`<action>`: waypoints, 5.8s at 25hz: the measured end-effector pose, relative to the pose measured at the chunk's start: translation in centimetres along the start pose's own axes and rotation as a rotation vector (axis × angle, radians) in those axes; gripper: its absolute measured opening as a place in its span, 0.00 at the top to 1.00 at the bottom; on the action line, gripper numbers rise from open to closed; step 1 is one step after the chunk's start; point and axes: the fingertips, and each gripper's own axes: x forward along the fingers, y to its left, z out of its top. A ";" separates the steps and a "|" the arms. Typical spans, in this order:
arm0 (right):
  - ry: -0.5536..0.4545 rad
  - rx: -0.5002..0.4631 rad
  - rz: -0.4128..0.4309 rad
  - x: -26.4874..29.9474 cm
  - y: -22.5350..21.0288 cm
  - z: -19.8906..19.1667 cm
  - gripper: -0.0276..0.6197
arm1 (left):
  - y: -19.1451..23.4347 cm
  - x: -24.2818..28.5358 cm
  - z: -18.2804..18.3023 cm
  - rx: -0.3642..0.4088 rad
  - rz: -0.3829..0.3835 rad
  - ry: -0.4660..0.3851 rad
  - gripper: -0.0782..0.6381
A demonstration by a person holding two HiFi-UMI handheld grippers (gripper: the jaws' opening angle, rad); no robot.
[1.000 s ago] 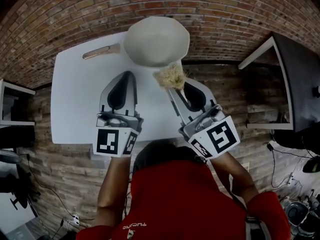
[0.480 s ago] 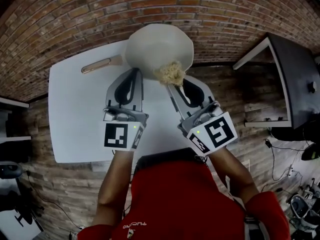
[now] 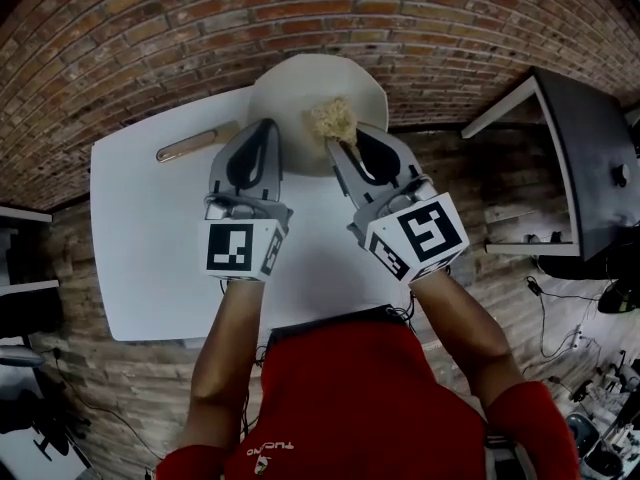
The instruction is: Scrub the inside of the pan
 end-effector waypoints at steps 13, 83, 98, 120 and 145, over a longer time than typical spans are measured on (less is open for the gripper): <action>0.389 0.094 -0.010 11.9 -5.7 -7.4 0.84 | 5.4 5.3 -4.9 0.021 0.044 0.041 0.87; 1.139 0.120 0.067 13.2 -5.9 -23.2 0.84 | 9.1 6.8 -7.7 -0.041 0.055 0.042 0.87; 1.289 0.042 0.116 10.2 -5.8 -26.0 0.84 | 8.7 5.6 -7.4 -0.033 0.066 0.045 0.87; 0.755 0.029 0.135 8.7 -5.5 -14.5 0.84 | 3.9 5.0 -5.3 0.008 0.007 0.047 0.87; -0.114 0.037 0.082 -6.5 2.5 -0.8 0.84 | -6.2 -3.2 1.3 -0.028 -0.110 0.010 0.87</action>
